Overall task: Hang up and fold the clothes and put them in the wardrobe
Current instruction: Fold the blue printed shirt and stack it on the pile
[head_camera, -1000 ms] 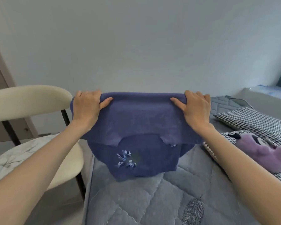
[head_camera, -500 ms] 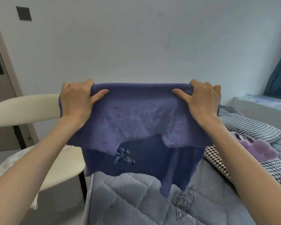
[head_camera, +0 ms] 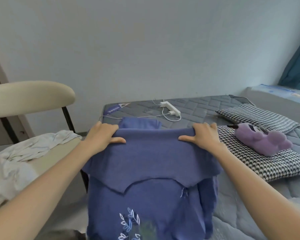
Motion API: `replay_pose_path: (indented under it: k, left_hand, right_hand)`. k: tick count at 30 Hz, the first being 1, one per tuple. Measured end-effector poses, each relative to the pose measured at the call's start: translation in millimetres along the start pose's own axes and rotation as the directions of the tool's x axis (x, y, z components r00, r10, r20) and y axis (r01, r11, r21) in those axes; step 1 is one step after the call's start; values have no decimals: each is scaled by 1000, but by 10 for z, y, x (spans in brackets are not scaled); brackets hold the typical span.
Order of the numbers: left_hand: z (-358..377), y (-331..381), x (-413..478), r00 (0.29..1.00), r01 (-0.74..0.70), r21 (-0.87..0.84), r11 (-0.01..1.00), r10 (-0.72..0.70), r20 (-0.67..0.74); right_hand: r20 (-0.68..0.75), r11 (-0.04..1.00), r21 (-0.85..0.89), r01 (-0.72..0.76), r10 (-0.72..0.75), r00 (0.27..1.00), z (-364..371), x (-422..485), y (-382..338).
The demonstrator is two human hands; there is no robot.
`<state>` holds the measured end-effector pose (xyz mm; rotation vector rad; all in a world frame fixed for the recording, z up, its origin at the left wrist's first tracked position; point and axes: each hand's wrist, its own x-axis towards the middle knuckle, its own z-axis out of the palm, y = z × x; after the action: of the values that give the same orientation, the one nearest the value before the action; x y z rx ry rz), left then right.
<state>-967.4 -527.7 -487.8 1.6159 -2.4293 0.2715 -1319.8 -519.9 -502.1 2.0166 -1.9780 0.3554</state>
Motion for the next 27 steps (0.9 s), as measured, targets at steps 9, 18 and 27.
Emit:
replay_pose_path:
  k: [9,18,27]
  left_hand:
    - [662,-143,440,999,2,228,974,-13,45]
    - [1128,-417,1044,998,56,263,963,-55,-9]
    - [1374,-491,1038,994,0,297,955,34,-108]
  right_hand:
    - [165,999,-27,26,-21,986,656,304,32]
    - [191,995,-91,30,-12,981,1053,882,-15]
    - [188,983,-182,5,30,982,1307,941,-19]
